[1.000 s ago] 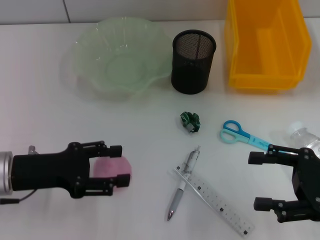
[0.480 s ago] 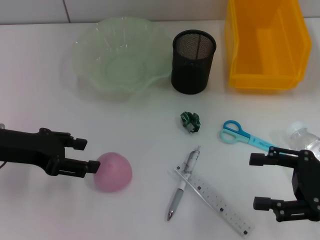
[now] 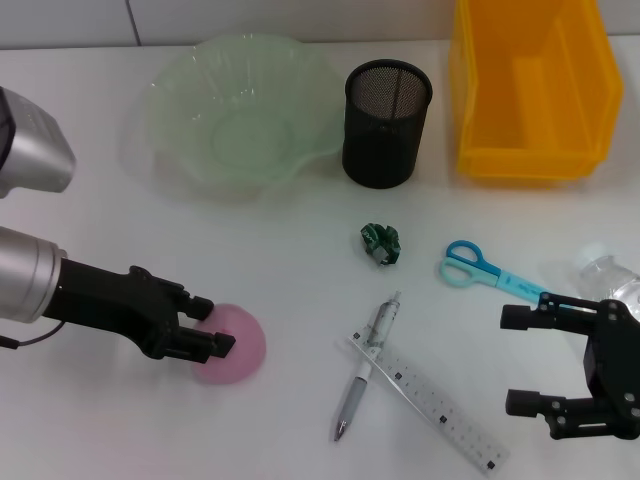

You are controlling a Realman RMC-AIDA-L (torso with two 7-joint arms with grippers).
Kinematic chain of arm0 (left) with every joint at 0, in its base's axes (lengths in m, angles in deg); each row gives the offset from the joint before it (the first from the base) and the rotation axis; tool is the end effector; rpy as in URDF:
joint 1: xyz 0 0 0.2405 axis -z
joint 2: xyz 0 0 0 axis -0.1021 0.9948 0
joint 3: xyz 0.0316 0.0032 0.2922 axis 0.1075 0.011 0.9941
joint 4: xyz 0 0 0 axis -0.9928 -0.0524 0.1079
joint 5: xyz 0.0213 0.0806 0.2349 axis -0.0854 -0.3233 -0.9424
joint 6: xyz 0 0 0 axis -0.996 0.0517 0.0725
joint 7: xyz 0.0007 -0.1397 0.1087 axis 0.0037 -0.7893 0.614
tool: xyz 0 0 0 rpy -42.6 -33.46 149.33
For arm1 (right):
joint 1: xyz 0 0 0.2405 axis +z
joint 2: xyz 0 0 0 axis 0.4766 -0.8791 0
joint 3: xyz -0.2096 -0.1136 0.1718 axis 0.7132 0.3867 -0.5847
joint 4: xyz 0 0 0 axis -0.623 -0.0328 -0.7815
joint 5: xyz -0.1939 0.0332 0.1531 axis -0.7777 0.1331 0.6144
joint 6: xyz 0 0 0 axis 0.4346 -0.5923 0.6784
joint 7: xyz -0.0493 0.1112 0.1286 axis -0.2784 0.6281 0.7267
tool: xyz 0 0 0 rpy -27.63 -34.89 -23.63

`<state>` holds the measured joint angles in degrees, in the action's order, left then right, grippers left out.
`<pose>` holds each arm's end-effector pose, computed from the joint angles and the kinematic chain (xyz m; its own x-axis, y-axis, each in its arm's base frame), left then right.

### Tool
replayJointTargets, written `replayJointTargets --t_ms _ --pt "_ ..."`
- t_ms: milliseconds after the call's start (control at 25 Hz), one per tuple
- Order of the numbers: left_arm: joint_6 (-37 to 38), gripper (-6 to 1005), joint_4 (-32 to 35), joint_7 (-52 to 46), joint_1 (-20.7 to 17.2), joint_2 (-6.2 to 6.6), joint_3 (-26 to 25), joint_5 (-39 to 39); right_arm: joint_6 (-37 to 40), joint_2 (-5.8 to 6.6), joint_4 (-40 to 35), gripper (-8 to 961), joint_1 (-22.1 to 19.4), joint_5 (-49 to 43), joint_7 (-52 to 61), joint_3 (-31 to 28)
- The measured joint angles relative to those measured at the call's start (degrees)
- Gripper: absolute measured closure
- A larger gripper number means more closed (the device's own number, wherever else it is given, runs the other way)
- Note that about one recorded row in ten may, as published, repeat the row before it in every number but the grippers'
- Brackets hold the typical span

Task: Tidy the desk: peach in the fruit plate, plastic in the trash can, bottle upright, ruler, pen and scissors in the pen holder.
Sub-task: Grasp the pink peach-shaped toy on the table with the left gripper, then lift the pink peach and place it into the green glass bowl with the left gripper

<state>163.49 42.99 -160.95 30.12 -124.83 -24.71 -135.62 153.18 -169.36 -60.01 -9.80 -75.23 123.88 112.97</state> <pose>-0.3022 0.3594 -0.0454 0.8271 0.5620 0.0126 0.5609 -0.8235 -0.0849 0.3462 0.2632 -0.0279 0.7525 -0.2174 -0.6217 -0.2741 -0.9617 0.0045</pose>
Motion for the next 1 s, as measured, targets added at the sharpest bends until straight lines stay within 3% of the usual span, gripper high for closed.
replayJointTargets --t_ms 240,320,480,720,760,960,1000 --pt "-0.80 274 -1.25 0.39 0.47 -0.01 0.83 0.12 -0.78 0.00 -0.01 130 0.61 0.00 0.00 -0.03" --pt "-0.99 455 -1.51 0.57 0.65 -0.05 1.88 0.27 -0.80 0.00 -0.02 130 0.81 0.00 0.00 -0.03" --pt "-1.17 634 -1.52 0.60 0.78 -0.06 2.00 0.40 -0.90 0.00 -0.02 130 0.98 0.00 0.00 -0.04" --pt "-1.37 780 -1.52 0.35 0.86 0.04 1.66 1.64 -1.45 0.00 -0.02 130 1.01 0.04 0.00 -0.04" --pt "-0.75 804 -1.54 0.18 1.27 0.26 -0.33 5.19 -1.46 0.00 -0.02 131 1.01 0.10 0.00 -0.05" --pt "0.00 914 -1.54 0.23 2.07 0.34 -3.33 8.51 -1.46 0.00 -0.02 131 0.73 0.39 -0.15 -0.22" --pt "-1.16 926 -2.40 0.26 4.74 0.42 -9.11 12.57 -1.46 0.00 -0.02 131 0.70 0.41 -0.27 -0.23"
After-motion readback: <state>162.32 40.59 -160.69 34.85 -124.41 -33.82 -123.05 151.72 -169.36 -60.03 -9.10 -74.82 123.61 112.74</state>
